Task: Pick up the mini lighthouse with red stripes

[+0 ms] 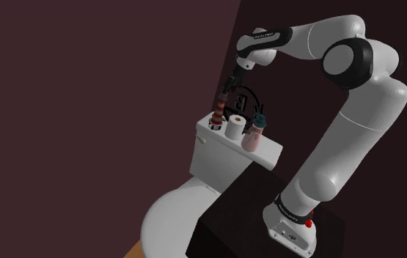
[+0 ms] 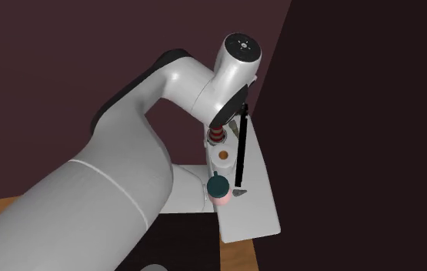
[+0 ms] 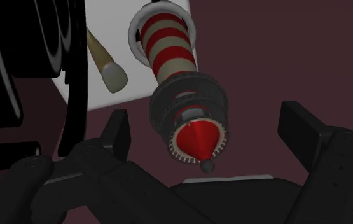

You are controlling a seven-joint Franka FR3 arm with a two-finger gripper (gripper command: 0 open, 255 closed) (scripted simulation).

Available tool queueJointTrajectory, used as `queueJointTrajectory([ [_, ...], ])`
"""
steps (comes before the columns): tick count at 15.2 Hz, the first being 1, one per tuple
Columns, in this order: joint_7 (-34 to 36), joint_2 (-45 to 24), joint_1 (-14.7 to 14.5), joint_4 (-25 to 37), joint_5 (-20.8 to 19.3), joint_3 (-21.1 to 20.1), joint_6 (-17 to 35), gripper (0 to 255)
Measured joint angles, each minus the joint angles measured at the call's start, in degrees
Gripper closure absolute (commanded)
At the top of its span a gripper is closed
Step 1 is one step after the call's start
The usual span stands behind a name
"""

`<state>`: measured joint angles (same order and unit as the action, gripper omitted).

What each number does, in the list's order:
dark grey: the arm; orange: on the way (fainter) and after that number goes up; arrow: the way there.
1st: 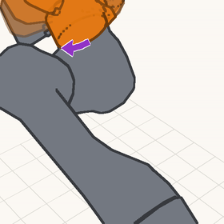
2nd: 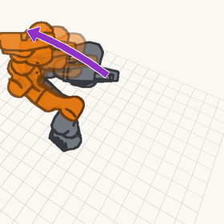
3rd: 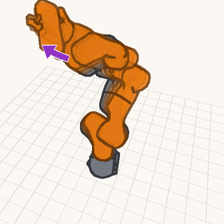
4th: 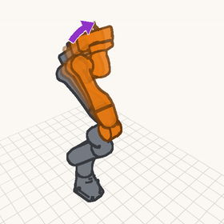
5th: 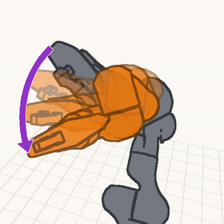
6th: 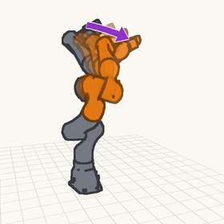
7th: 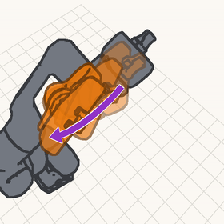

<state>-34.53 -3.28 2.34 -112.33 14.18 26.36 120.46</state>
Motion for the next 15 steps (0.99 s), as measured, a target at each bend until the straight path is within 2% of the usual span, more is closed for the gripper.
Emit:
queueJointTrajectory([
  [2,-0.76,-0.92,0.08,-0.03,0.83,-0.08,2.66,0],
  [5,-1.16,-0.47,0.02,-3.03,0.86,-0.19,11.49,0],
  [6,-1.56,-1.04,0.26,-2.60,1.20,-0.12,12.09,0],
  [7,-1.97,-1.83,0.44,-2.00,1.70,-0.15,12.30,255],
  [10,-2.00,-1.75,0.47,-1.71,1.99,-0.19,16.12,255],
  [12,-2.90,-1.24,1.03,-1.97,2.06,0.31,15.16,255],
  [15,-0.82,1.94,0.53,-3.11,-0.66,0.43,4.85,255],
])
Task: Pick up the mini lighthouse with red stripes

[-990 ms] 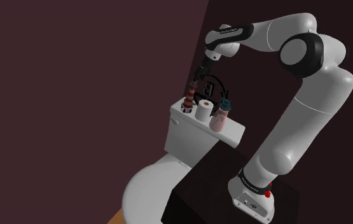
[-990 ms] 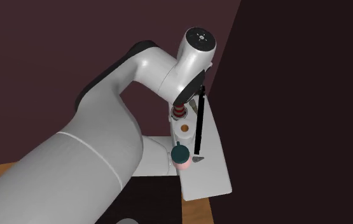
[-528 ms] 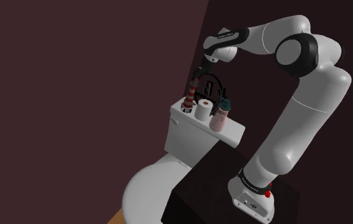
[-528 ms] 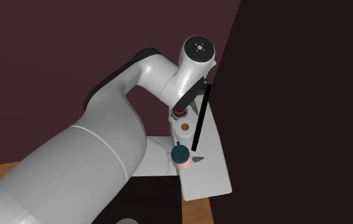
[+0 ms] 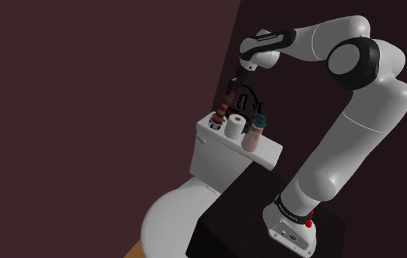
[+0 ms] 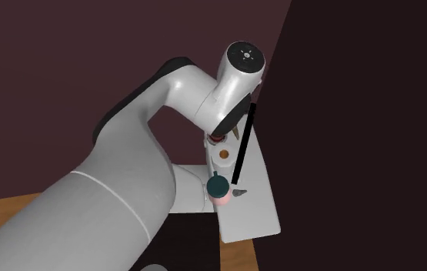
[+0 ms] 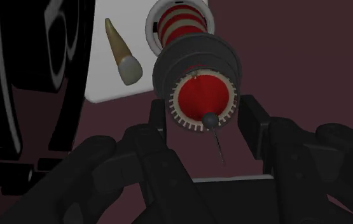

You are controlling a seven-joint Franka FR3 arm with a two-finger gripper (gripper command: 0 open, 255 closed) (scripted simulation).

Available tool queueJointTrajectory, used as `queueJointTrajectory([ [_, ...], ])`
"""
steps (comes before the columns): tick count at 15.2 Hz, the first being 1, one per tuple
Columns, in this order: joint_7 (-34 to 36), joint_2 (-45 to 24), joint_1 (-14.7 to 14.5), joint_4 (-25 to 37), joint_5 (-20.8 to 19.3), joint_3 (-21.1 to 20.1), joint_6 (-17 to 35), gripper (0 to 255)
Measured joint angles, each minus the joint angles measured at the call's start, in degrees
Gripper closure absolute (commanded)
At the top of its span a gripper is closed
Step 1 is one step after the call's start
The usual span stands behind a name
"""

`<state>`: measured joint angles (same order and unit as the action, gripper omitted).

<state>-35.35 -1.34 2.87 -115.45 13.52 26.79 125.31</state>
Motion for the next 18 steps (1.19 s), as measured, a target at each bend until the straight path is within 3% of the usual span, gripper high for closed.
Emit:
queueJointTrajectory([
  [1,0.42,0.20,-0.08,0.34,-0.35,-0.01,-2.13,255],
  [4,-0.41,-2.76,-0.36,1.47,1.98,-0.50,5.78,255],
  [5,-0.84,-3.64,-0.07,2.66,2.41,-0.43,5.19,255],
  [11,0.87,-2.18,-0.15,3.85,0.64,-0.39,-5.59,255],
  [18,2.32,-1.13,-0.20,7.44,-0.50,-0.35,-10.94,255],
])
